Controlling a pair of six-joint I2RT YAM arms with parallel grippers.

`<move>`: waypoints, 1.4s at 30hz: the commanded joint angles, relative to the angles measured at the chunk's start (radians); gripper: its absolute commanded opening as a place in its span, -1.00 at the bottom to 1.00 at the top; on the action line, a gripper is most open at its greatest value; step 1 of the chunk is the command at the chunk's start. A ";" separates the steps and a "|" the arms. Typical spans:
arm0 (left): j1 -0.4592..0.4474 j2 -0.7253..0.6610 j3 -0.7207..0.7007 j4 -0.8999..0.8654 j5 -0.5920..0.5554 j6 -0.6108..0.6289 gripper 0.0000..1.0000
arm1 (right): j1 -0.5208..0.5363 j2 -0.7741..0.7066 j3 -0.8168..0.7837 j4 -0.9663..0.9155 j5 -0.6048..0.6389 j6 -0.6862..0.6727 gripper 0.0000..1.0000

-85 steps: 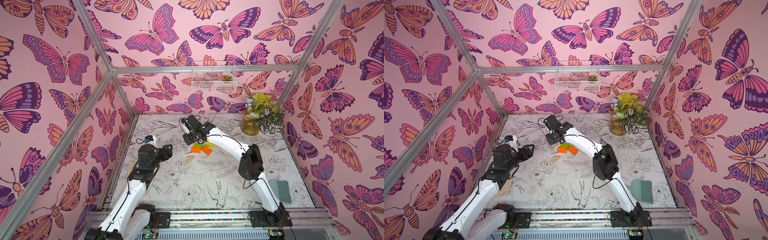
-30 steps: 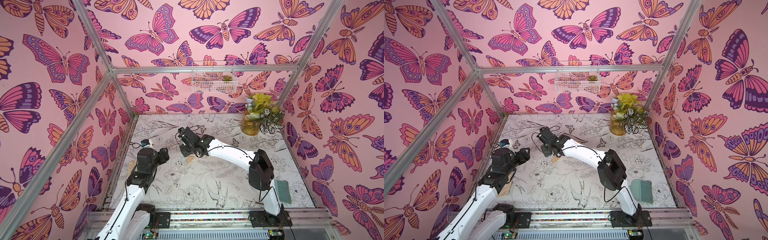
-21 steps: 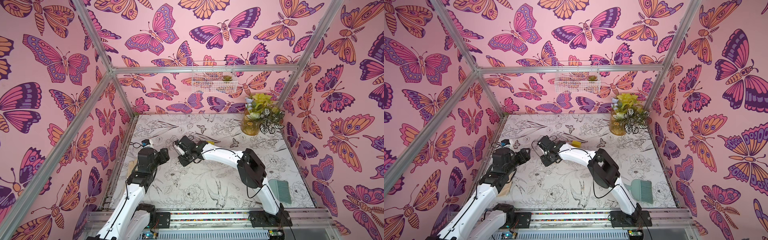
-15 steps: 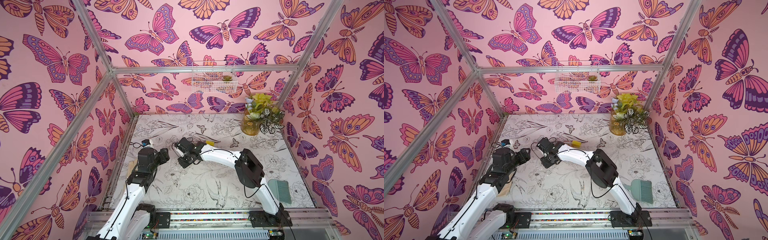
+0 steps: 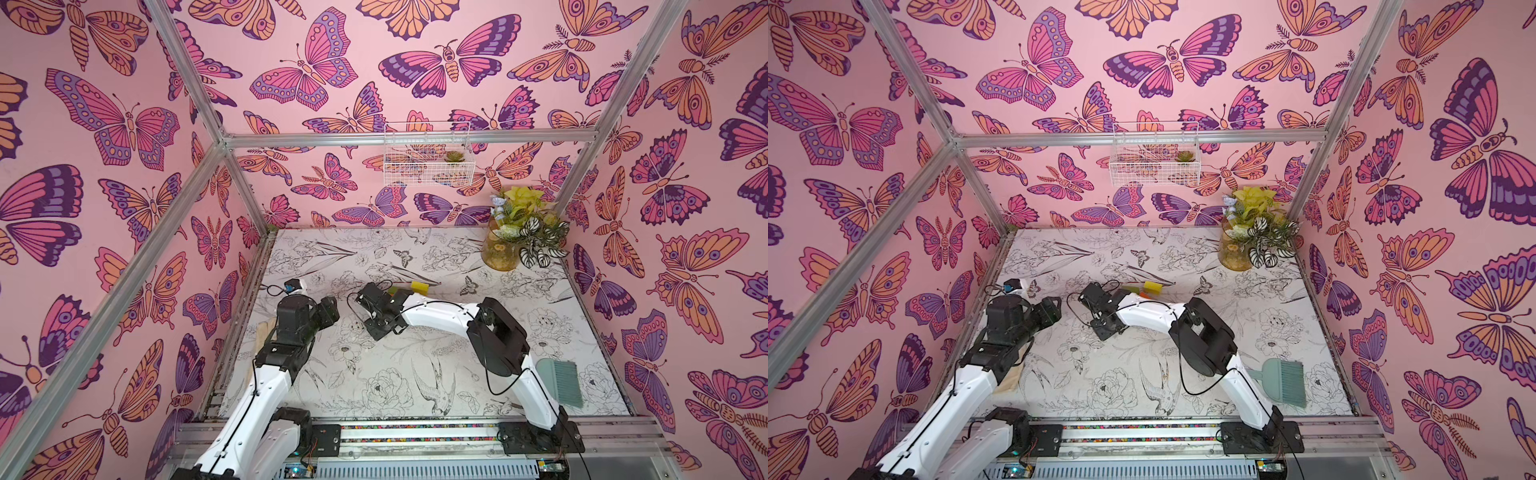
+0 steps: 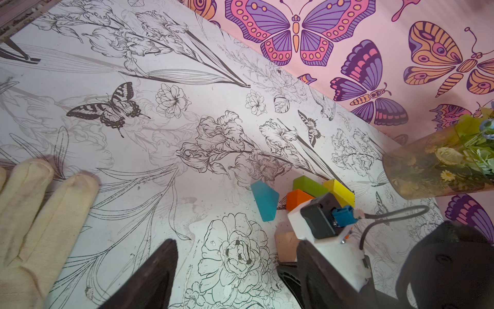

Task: Assemble a piece of candy with building blocks
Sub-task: Adjust the building block at the center of the board, then pick up the building block from the center of the board.

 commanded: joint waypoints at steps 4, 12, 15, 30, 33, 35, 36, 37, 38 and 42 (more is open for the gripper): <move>0.005 -0.003 0.002 -0.009 -0.005 0.001 0.47 | -0.011 -0.128 -0.046 -0.024 0.047 -0.011 -0.83; 0.005 -0.007 -0.002 -0.009 -0.007 0.000 0.47 | -0.012 -0.208 -0.005 -0.023 0.003 -0.012 -0.45; 0.005 -0.007 -0.002 -0.010 -0.006 0.001 0.47 | -0.012 -0.184 0.036 -0.053 0.056 0.022 -0.14; 0.005 -0.003 -0.001 -0.010 0.000 0.006 0.49 | -0.035 -0.007 0.146 -0.141 0.058 0.137 0.04; 0.005 -0.007 -0.002 -0.009 -0.002 0.007 0.49 | -0.040 0.010 0.163 -0.138 0.058 0.139 0.06; 0.004 -0.010 -0.003 -0.010 -0.005 0.004 0.48 | -0.042 0.029 0.177 -0.141 0.058 0.139 0.06; 0.005 -0.012 -0.004 -0.010 -0.005 0.002 0.48 | -0.043 0.039 0.183 -0.145 0.056 0.139 0.06; 0.005 -0.014 -0.005 -0.008 -0.006 0.001 0.48 | -0.044 0.045 0.190 -0.145 0.053 0.139 0.06; 0.004 -0.015 -0.007 -0.009 -0.006 0.001 0.49 | -0.045 0.053 0.192 -0.144 0.049 0.139 0.05; 0.005 -0.016 -0.008 -0.011 -0.009 0.004 0.49 | -0.050 0.073 0.202 -0.134 0.031 0.147 0.06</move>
